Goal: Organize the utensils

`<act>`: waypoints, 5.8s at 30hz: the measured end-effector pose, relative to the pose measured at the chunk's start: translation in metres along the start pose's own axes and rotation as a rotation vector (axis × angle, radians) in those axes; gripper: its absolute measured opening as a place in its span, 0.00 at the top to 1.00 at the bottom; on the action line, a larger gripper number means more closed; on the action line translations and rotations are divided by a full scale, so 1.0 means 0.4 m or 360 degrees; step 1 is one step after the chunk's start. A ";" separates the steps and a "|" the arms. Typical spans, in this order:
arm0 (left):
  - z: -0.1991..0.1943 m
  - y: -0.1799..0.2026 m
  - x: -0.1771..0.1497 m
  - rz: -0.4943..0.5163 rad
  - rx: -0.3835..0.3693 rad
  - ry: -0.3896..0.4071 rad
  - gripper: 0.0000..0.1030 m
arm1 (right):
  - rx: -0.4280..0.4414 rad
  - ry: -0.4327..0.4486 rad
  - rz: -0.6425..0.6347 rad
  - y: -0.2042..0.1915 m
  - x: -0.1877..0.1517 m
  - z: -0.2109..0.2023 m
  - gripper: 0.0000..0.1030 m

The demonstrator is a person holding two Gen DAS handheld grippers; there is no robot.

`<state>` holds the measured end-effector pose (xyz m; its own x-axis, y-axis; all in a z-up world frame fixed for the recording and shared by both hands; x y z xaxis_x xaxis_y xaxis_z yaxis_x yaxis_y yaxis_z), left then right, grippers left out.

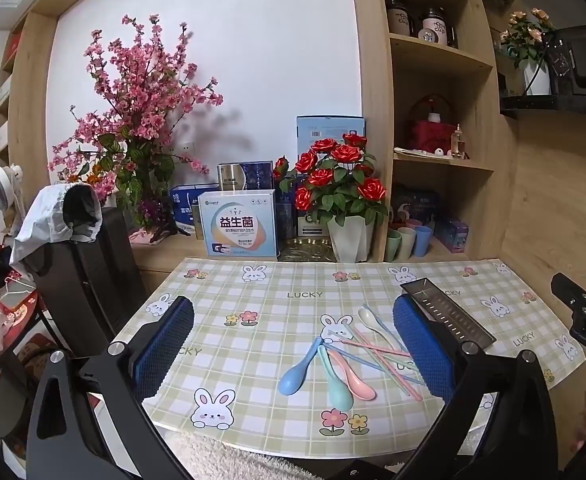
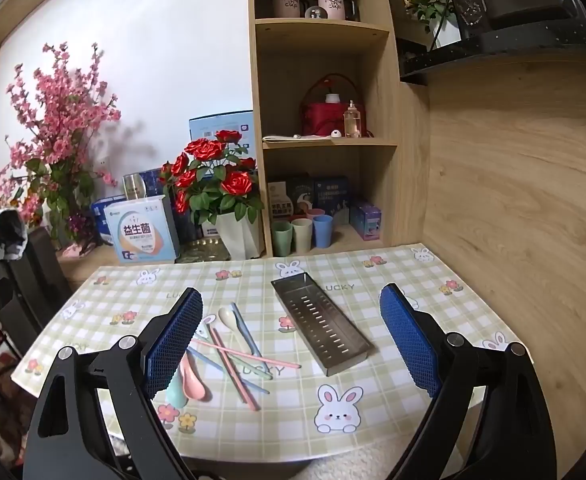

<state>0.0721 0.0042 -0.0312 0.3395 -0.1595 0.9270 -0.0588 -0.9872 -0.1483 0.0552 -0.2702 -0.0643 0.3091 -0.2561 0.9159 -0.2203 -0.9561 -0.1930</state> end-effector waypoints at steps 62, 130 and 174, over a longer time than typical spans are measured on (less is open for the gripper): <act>0.013 0.004 0.007 -0.0008 0.0010 -0.0014 0.05 | -0.0007 -0.0001 -0.0018 -0.010 0.014 -0.002 0.15; 0.718 0.086 -0.415 0.0383 -0.0536 -0.0844 0.62 | 0.0237 -0.0886 -0.0005 -0.106 -0.416 0.666 0.27; 0.790 0.293 -0.477 -0.0128 -0.0799 -0.1187 0.94 | 0.0298 -0.0917 0.0135 -0.061 -0.420 0.675 0.40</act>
<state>0.2971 -0.0822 -0.3342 0.8708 -0.2238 0.4377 -0.3521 -0.9053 0.2376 0.2585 -0.2423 -0.3087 0.7596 -0.3183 0.5671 -0.1161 -0.9244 -0.3634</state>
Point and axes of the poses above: each gripper's, at about its wrist camera, not at the fingertips, and z roughly the way its jaws point, y to its right, x to its top, the point moved 8 cm from there along z, roughly the way its jaws point, and after that the axes turned 7 degrees about z, right-handed, at the moved point
